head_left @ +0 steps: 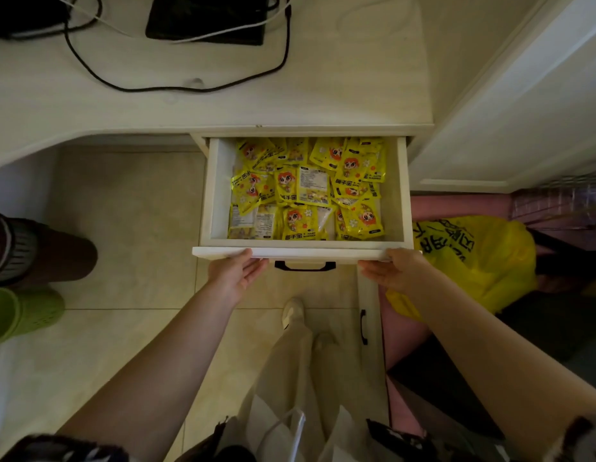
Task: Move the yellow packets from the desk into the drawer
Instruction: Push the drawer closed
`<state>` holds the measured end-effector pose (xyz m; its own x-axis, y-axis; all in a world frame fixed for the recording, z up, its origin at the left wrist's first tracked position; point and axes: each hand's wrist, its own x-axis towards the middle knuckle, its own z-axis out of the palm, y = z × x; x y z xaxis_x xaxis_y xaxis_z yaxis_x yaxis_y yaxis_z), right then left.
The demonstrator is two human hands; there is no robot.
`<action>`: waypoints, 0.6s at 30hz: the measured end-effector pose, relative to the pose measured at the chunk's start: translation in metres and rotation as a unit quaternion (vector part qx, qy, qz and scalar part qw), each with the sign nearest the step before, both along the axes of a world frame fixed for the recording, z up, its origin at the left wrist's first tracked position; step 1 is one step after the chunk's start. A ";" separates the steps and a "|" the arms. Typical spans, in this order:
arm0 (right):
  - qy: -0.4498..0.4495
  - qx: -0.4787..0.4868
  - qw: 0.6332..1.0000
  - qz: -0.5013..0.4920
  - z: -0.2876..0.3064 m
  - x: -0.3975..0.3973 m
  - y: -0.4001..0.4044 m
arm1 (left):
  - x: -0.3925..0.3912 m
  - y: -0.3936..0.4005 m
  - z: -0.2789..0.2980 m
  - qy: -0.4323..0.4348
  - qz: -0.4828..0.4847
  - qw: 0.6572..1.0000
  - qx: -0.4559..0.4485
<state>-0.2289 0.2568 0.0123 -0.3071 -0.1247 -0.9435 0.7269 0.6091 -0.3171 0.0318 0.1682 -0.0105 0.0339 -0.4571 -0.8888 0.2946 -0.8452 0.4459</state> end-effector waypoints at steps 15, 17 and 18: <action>0.072 -0.035 0.997 -0.018 -0.009 -0.037 -0.084 | -0.041 -0.087 -0.009 0.015 0.008 0.999 -0.045; 0.079 -0.030 0.996 -0.023 -0.010 -0.043 -0.098 | -0.045 -0.101 -0.010 0.019 0.006 0.999 -0.050; 0.079 -0.031 0.996 -0.025 -0.011 -0.045 -0.106 | -0.048 -0.109 -0.010 0.022 0.003 0.998 -0.051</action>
<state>-0.2739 0.1511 0.0016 -0.4590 -0.1615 -0.8736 0.6937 0.5492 -0.4660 -0.0159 0.0592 -0.0208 -0.0011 -0.5459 -0.8378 0.3200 -0.7940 0.5169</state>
